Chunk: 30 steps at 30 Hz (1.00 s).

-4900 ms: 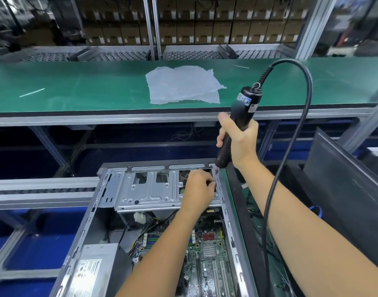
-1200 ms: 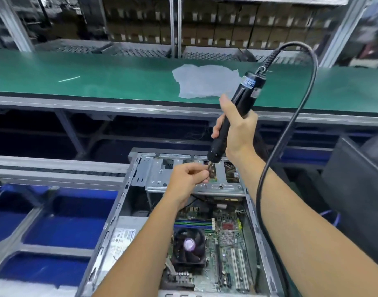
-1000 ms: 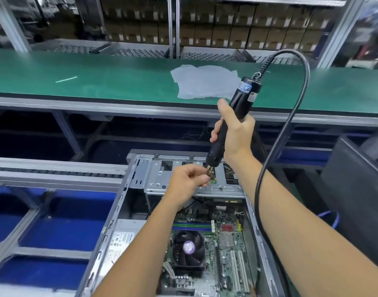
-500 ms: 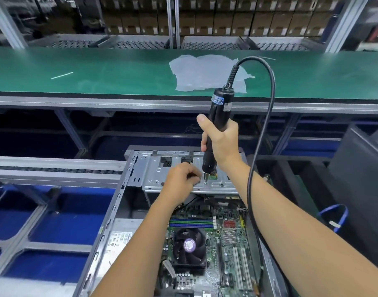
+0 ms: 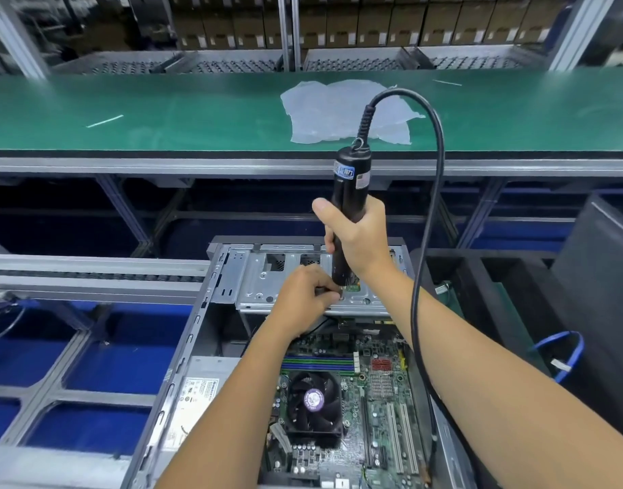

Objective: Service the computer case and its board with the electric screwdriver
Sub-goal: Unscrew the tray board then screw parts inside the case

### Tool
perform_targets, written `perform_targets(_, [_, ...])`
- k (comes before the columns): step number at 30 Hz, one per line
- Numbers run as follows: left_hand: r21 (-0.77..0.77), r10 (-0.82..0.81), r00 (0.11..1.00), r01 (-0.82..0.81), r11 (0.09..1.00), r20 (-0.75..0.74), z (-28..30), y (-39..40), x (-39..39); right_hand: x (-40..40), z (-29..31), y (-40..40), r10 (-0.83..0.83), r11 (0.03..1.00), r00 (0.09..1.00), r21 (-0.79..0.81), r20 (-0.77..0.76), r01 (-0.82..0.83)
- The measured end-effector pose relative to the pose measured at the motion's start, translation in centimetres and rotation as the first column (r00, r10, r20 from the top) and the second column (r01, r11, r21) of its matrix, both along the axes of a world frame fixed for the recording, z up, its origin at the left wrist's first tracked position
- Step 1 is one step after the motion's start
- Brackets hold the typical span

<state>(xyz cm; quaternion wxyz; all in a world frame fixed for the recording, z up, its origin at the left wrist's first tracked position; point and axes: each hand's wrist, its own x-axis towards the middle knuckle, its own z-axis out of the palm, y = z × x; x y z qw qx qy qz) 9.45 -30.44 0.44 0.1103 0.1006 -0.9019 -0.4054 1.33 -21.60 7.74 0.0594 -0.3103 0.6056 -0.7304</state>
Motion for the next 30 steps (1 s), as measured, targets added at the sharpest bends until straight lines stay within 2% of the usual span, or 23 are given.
perform_targets(6, [0.078,0.013,1.000,-0.013,0.997,0.008,0.4,-0.1,0.3,0.3,-0.1,0.2,0.059,0.998,0.998,0.010,0.008,-0.059])
perform_targets(14, [0.087,0.028,1.000,-0.028,0.996,0.009,0.4,0.2,0.4,0.6,0.1,0.7,0.136,0.991,0.991,-0.003,0.006,-0.136])
perform_targets(17, [0.032,0.014,1.000,-0.014,0.999,0.008,0.3,0.2,0.4,0.8,0.8,0.8,0.114,0.993,0.993,-0.018,0.001,-0.114])
perform_targets(19, [-0.012,0.005,1.000,-0.005,1.000,0.016,0.4,0.4,0.5,0.5,2.1,1.3,0.084,0.993,0.996,-0.086,0.002,-0.084])
perform_targets(22, [-0.137,0.013,1.000,-0.013,0.990,0.000,0.5,1.4,0.3,-0.6,4.2,3.2,0.049,0.981,0.998,-0.190,0.049,-0.039])
perform_targets(24, [-0.219,-0.017,0.999,0.007,0.976,-0.046,1.2,3.4,-0.7,-1.4,4.7,5.4,0.023,0.980,0.997,-0.196,0.078,-0.008])
perform_targets(30, [-0.157,-0.237,0.966,0.220,0.963,-0.102,4.1,13.5,-4.5,-2.4,3.7,14.5,-0.120,0.988,0.984,-0.078,0.135,0.131])
